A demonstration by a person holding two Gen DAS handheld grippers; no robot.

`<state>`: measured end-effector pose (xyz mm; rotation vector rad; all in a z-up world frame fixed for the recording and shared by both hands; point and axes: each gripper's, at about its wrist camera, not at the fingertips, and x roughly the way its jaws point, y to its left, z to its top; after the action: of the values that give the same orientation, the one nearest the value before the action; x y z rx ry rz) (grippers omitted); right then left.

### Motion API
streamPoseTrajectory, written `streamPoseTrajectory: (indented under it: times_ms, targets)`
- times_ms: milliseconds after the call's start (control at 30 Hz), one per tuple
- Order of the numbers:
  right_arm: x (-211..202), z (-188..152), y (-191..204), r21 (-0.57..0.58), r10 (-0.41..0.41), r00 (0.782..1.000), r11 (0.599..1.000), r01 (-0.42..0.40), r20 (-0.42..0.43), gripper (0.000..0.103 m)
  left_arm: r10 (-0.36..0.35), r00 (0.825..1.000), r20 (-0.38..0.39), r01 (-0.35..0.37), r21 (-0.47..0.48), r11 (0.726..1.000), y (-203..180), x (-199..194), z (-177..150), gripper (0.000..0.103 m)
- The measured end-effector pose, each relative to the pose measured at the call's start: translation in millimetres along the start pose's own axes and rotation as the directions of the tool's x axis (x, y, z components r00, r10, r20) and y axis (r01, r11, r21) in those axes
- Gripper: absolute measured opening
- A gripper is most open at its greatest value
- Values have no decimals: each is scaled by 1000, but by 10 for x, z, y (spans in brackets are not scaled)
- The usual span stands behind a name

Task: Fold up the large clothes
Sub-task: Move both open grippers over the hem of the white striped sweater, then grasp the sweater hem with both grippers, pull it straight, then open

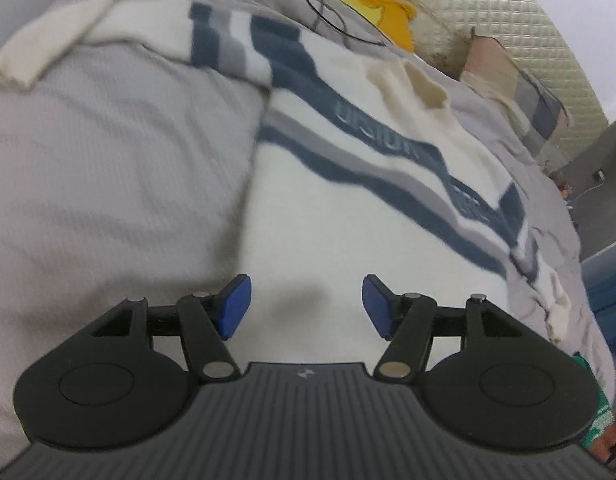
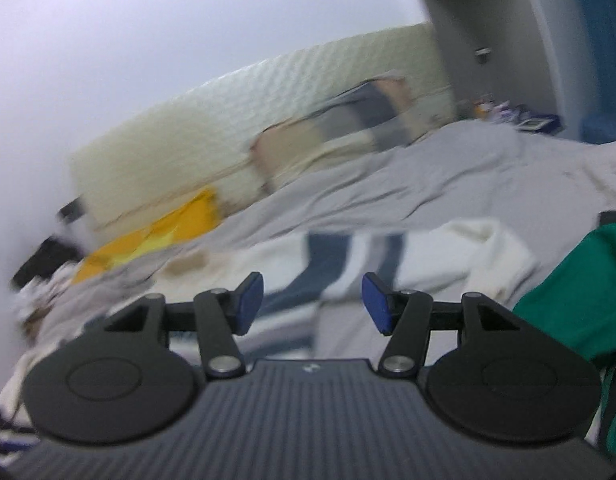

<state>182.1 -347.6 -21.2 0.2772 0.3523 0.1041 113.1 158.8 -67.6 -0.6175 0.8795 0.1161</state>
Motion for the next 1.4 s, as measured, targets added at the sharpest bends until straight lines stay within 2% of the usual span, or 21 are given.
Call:
streamPoseTrajectory:
  times_ms: [67,200,333,433,567,633,667,700,833,867,900,1000,1100,1167,1333,1400]
  targets:
    - [-77,-131,86,-12,41,998,999,-42,-54,57,26,1000,-16,-26,2,1000,-61,9,-119,67]
    - [-86,-350,201,-9,68,983,997,-71,-170,58,65,998,-15,-64,18,998,-146,-11,-275,68]
    - [-43,-518,256,20,105,959,994,-103,-265,58,39,998,-47,-41,-42,998,-44,16,-409,68]
    - [35,-567,267,16,96,948,995,-96,-305,58,85,996,-26,-84,35,996,-78,41,-517,68]
    - [116,-697,255,29,87,934,996,-82,-347,58,91,996,24,-93,88,992,-143,29,-584,68]
    - [196,-737,231,43,84,925,996,-74,-370,65,103,994,45,-108,110,988,-175,31,-614,68]
    - [231,-754,220,53,85,922,996,-70,-378,79,108,993,58,-114,121,986,-192,33,-630,68]
    - [255,-775,204,64,85,920,996,-65,-383,89,114,992,62,-121,131,984,-209,47,-635,68]
    - [402,-845,155,107,104,900,992,-65,-423,90,139,988,69,-148,149,978,-237,112,-629,70]
    - [443,-870,142,118,109,893,991,-63,-436,90,142,988,68,-151,143,978,-234,131,-623,73]
    - [497,-901,129,132,113,885,989,-58,-452,90,144,987,66,-152,131,980,-213,151,-610,76]
    - [657,-1004,118,148,93,864,989,-21,-495,90,149,987,66,-156,104,982,-167,192,-586,76]
    - [796,-1109,64,215,135,838,976,-22,-529,91,159,982,98,-166,64,984,-129,158,-570,76]
    - [830,-1138,67,213,135,833,977,-22,-536,91,148,982,120,-152,29,988,-86,114,-555,76]
    - [734,-1098,145,189,177,829,978,-88,-531,56,176,973,147,-171,-43,984,15,37,-534,76]
    - [700,-1100,147,183,181,826,978,-97,-534,34,184,973,137,-176,-67,982,53,40,-523,76]
